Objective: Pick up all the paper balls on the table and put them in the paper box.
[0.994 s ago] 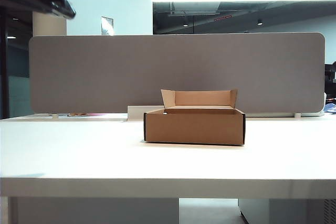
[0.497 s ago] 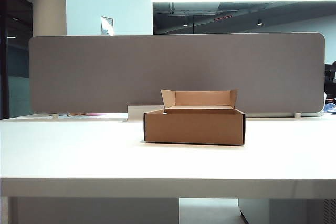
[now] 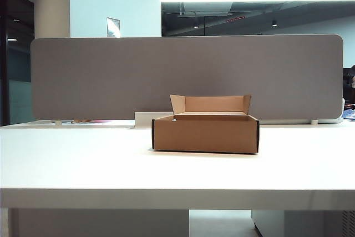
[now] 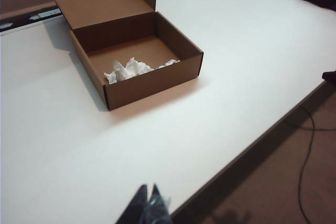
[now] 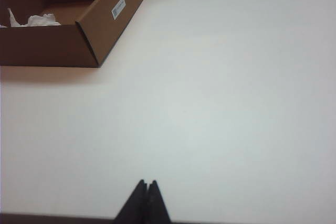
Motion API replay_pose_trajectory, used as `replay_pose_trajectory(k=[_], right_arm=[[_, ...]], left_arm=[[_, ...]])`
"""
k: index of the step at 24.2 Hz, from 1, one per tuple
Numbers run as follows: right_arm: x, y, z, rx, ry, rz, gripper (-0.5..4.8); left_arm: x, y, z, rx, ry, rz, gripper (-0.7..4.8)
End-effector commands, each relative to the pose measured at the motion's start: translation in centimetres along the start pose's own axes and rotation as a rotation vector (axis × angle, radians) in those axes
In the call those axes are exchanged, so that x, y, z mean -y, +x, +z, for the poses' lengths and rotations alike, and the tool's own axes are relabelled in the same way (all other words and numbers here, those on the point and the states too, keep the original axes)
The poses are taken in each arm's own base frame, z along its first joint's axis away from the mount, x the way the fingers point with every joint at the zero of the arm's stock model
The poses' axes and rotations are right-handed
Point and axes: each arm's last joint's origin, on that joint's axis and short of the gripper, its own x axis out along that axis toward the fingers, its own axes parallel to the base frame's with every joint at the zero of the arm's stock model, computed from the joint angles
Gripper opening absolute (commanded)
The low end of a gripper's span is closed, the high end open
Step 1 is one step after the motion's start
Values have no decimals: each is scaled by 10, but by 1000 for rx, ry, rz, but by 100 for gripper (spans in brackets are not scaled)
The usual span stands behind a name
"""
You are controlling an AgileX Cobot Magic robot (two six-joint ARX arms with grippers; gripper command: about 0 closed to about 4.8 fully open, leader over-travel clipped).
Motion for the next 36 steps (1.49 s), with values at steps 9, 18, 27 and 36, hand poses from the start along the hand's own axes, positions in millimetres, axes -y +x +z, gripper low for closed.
replay_pose_trajectory(k=[9,18,27,36], right_arm=[[-1,0,0,2,-24,19,-1],[-1,0,0,2,-24,19,-1],[-1,0,0,3,-23,19,-1],[-1,0,0,3,-24,19,-1]], left_arm=[[0,-1,1,10,2,27,-6],[-10,15,-18,43,-1,237,-6],[-15,13,-42,142,-9,347,-6],[-35,-5,-86,297,-197,589,-6]])
